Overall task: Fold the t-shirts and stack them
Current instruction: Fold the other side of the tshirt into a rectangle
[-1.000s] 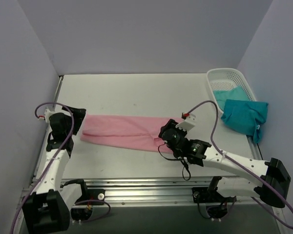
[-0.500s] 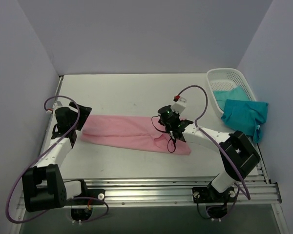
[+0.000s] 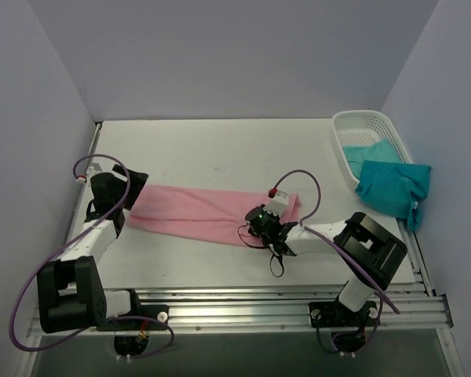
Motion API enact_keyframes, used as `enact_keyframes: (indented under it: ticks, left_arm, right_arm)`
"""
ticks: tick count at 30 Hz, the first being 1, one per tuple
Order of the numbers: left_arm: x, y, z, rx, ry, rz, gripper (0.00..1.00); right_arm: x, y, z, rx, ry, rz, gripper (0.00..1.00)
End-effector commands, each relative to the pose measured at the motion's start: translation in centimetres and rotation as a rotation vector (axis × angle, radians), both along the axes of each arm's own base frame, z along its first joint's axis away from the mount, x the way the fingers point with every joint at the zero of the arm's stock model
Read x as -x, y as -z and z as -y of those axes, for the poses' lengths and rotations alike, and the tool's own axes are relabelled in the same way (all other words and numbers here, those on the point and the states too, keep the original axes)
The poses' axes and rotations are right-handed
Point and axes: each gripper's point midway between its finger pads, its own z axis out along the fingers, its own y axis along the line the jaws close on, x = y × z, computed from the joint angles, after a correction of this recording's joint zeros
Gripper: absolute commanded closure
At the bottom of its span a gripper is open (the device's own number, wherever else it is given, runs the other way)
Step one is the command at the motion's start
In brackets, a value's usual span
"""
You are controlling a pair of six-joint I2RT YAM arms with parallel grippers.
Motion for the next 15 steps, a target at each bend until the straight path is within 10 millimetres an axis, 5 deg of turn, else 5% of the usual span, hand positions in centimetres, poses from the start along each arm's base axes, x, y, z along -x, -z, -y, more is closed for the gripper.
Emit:
enact_keyframes:
  ticks: [1, 8, 15]
  left_arm:
    - [-0.8, -1.3, 0.0, -0.021, 0.015, 0.064, 0.17]
    - [-1.0, -1.8, 0.0, -0.033, 0.016, 0.078, 0.18]
    - [-1.2, -6.1, 2.8, -0.075, 0.114, 0.203, 0.17]
  right_arm:
    - [2.1, 1.3, -0.1, 0.016, -0.001, -0.031, 1.00]
    - [3.3, 2.3, -0.7, 0.025, -0.019, -0.049, 1.00]
    - [2.7, -3.1, -1.6, 0.028, -0.022, 0.042, 1.00]
